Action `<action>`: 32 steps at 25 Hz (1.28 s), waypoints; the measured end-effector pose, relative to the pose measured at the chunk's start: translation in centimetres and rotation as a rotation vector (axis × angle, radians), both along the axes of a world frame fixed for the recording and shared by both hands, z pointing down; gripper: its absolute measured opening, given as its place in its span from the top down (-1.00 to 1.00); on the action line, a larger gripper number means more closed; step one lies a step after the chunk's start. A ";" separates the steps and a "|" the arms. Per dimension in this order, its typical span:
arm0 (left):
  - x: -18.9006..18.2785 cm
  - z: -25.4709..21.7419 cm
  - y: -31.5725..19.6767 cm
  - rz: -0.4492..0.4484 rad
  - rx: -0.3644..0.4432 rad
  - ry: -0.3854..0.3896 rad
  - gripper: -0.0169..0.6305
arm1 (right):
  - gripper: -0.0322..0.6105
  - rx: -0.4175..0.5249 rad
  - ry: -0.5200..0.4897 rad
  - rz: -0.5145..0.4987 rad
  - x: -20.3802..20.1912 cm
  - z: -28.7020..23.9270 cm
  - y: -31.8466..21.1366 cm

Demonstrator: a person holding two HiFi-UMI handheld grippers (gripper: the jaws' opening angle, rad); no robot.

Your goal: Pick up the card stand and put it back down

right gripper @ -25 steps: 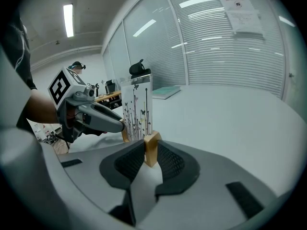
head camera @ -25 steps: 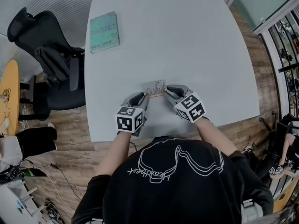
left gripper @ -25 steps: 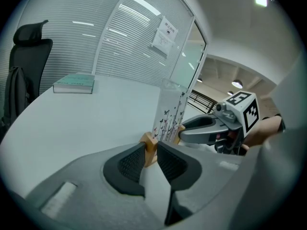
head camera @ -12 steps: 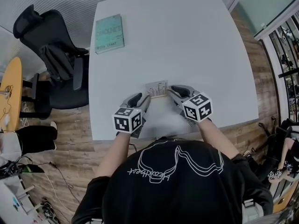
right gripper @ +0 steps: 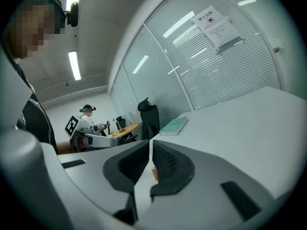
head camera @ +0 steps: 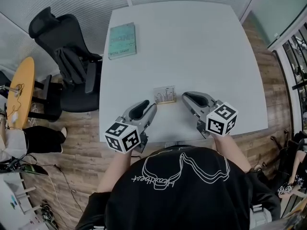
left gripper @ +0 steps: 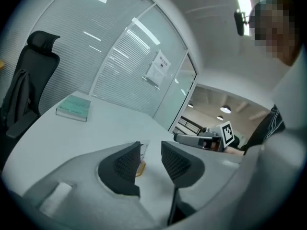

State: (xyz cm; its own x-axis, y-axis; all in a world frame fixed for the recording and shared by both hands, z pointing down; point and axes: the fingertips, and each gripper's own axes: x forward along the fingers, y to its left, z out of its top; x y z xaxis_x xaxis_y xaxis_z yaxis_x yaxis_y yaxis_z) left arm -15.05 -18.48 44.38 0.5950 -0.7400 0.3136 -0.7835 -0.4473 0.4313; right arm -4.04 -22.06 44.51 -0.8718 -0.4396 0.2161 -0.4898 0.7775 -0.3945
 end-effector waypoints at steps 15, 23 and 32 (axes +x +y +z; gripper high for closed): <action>10.1 -11.7 8.9 0.109 0.230 0.031 0.90 | 0.88 0.121 -0.234 -0.264 3.0 -11.7 11.6; 12.5 -12.3 13.0 0.105 0.266 -0.002 0.90 | 0.88 0.123 -0.253 -0.271 4.4 -11.9 15.5; 14.0 -13.2 16.7 0.078 0.291 -0.013 0.90 | 0.88 0.153 -0.256 -0.278 6.0 -12.8 19.4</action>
